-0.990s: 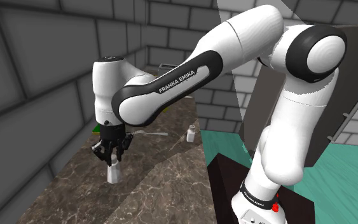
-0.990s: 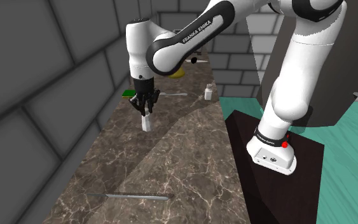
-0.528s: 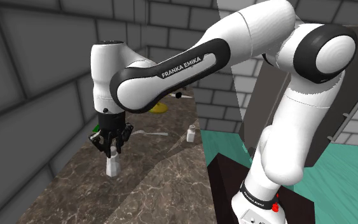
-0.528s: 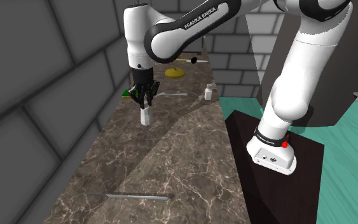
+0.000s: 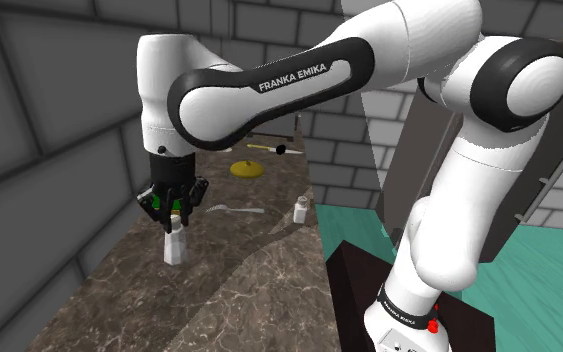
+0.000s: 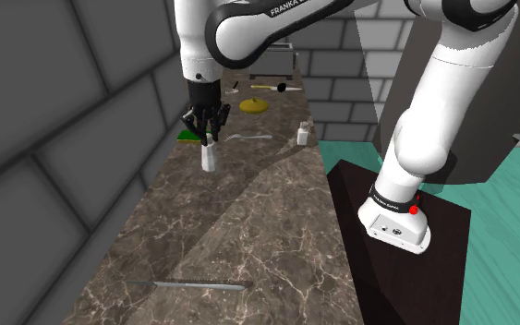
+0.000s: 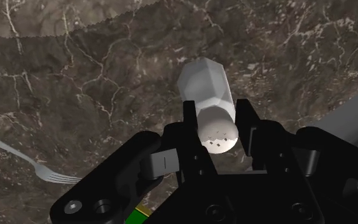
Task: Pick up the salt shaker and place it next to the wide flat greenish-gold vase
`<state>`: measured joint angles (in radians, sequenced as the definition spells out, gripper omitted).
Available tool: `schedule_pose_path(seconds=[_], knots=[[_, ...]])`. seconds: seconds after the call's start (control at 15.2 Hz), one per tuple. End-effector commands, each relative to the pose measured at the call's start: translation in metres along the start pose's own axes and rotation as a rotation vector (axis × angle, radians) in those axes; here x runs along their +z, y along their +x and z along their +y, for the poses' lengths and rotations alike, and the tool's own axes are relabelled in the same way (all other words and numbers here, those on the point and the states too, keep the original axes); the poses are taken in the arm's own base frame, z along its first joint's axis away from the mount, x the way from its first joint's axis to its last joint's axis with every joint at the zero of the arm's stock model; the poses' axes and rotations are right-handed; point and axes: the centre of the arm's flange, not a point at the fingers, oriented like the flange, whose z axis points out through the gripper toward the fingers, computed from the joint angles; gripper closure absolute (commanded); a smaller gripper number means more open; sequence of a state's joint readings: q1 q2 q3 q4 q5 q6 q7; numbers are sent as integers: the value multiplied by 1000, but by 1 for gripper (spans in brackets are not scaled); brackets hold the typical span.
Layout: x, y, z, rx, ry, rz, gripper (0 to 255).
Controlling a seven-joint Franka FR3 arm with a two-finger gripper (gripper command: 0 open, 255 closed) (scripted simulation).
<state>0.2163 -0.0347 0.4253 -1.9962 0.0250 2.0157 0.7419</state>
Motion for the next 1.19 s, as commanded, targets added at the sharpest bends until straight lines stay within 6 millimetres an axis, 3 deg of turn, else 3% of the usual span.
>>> schedule_pose_path(seconds=[0.0,0.92,1.12], knots=[[-10,2,1,0,0,0,255],[-79,4,-2,0,0,0,255],[-80,17,35,0,0,0,255]])
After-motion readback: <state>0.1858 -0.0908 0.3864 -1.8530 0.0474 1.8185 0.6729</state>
